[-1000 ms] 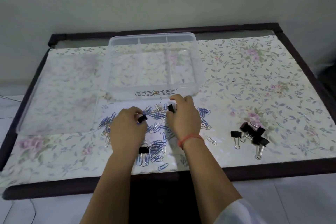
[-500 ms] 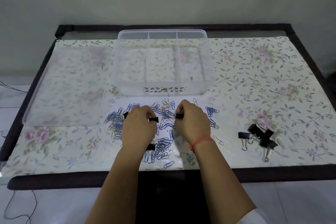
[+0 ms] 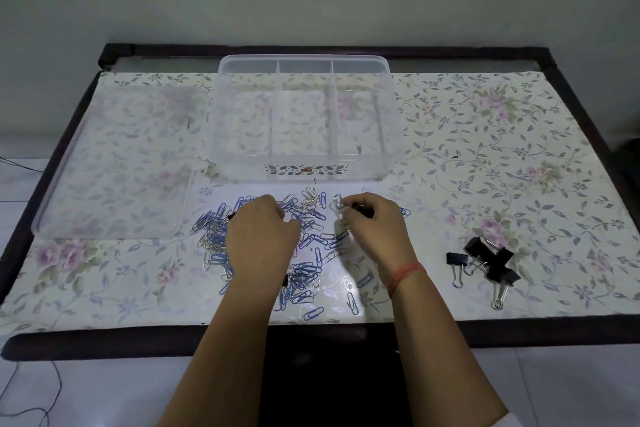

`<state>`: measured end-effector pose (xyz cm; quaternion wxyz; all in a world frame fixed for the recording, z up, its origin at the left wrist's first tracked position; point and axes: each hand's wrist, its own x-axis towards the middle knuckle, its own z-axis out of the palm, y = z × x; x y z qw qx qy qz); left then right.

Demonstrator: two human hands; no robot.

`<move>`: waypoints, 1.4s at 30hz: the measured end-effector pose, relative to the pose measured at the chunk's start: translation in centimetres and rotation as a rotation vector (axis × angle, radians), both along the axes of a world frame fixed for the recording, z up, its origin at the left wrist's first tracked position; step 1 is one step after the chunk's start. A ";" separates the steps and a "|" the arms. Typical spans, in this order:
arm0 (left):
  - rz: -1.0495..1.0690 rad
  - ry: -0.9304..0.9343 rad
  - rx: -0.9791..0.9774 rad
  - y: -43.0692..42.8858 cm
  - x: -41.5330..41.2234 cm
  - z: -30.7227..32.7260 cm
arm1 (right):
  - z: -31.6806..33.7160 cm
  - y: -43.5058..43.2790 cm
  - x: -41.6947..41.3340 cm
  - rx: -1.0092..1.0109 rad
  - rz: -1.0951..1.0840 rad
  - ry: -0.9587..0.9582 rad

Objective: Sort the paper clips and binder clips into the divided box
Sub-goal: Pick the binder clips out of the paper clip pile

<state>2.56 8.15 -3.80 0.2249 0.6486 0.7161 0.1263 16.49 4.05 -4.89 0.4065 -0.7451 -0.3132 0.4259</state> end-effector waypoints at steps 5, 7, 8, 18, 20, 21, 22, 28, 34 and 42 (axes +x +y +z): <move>0.152 -0.658 -0.125 0.0 -1.3 2.6 | 1.6 0.3 0.0 0.029 -0.196 0.530; 0.220 -0.938 -0.263 0.1 -1.9 3.2 | 1.8 0.2 -0.3 0.063 -0.257 0.798; 0.254 -1.064 -0.327 0.2 -2.1 3.3 | 1.8 0.2 -0.4 0.068 -0.276 0.913; 0.672 -1.851 -0.546 -0.4 -4.5 3.4 | 2.6 -0.6 -2.7 0.036 -0.211 0.985; 0.684 -1.771 -0.502 -0.5 -5.1 3.1 | 1.9 -1.0 -3.7 -0.030 -0.005 0.634; 0.669 -1.672 -0.468 -0.6 -5.4 2.8 | 1.5 -1.2 -4.2 -0.047 0.093 0.439; 0.643 -1.536 -0.428 -0.8 -5.6 2.5 | 1.1 -1.4 -4.6 -0.057 0.166 0.255; 0.596 -0.955 -0.195 -2.2 -6.7 1.0 | 0.7 -2.1 -7.9 -0.120 0.446 -0.460; 0.555 -0.793 -0.073 -2.2 -7.3 -0.8 | 0.6 -2.0 -9.0 -0.126 0.500 -0.601; 0.349 -0.321 0.070 -0.1 -6.6 -1.3 | 0.9 -1.4 -7.8 -0.085 0.447 -0.682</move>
